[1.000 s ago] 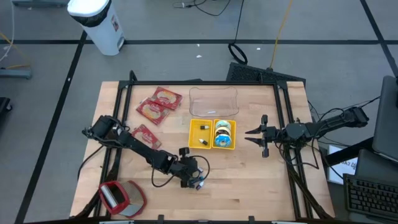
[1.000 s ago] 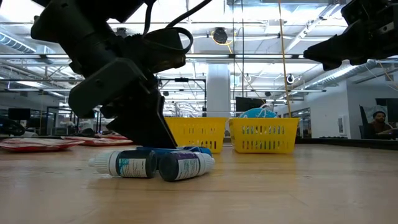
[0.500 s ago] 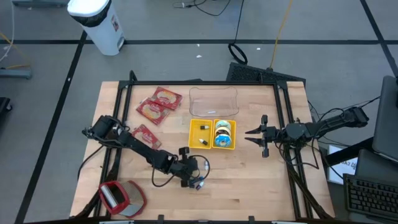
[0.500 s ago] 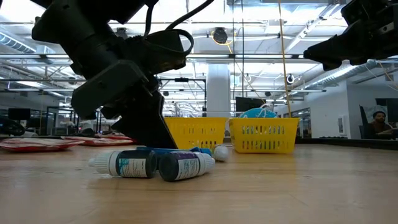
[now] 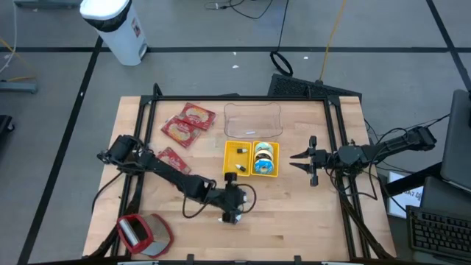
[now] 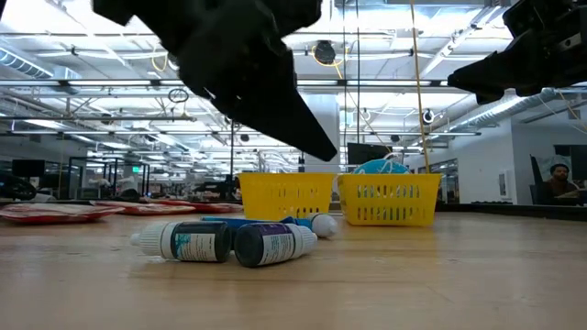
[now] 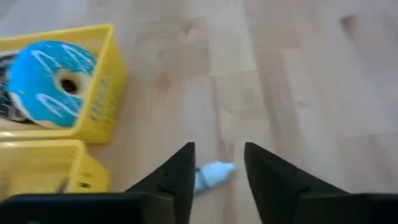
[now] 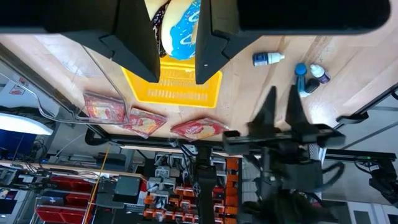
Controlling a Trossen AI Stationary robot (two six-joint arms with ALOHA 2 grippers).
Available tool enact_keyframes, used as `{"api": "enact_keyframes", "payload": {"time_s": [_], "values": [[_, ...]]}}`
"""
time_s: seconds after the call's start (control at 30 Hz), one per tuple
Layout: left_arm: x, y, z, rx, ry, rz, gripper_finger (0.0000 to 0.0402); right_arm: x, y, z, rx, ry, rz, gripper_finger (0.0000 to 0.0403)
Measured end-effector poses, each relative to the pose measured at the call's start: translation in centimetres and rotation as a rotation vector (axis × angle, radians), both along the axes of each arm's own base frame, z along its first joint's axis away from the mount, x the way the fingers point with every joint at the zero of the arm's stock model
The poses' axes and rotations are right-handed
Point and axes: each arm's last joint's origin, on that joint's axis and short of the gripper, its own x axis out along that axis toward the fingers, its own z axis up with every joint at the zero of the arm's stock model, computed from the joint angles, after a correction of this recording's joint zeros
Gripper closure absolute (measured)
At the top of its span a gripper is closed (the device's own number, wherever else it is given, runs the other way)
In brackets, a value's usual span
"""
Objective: Pick & Place Food Item
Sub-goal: Put the top blue food coloring bottle into the left yellow bin
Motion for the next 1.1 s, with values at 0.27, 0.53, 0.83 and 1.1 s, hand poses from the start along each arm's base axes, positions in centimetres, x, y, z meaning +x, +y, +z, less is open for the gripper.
{"api": "enact_keyframes", "payload": {"time_s": [0.27, 0.53, 0.83, 1.1], "values": [[0.8, 2.2, -1.0, 0.011, 0.072, -0.088, 0.0182, 0.0, 0.0, 0.0, 0.002, 0.001, 0.000, 0.0312], [1.7, 2.3, -3.7, 0.055, 0.096, -0.271, 0.0169, 0.1, 0.0, -0.2, 0.006, 0.015, 0.000, 0.0312], [2.1, 3.2, -4.9, 0.038, 0.122, -0.203, 0.0202, 0.2, 0.0, -0.2, 0.003, 0.023, -0.001, 0.0312], [1.7, 3.5, -5.3, -0.028, 0.189, -0.130, 0.0246, 0.2, 0.0, -0.2, 0.003, 0.024, -0.001, 0.0312]]}}
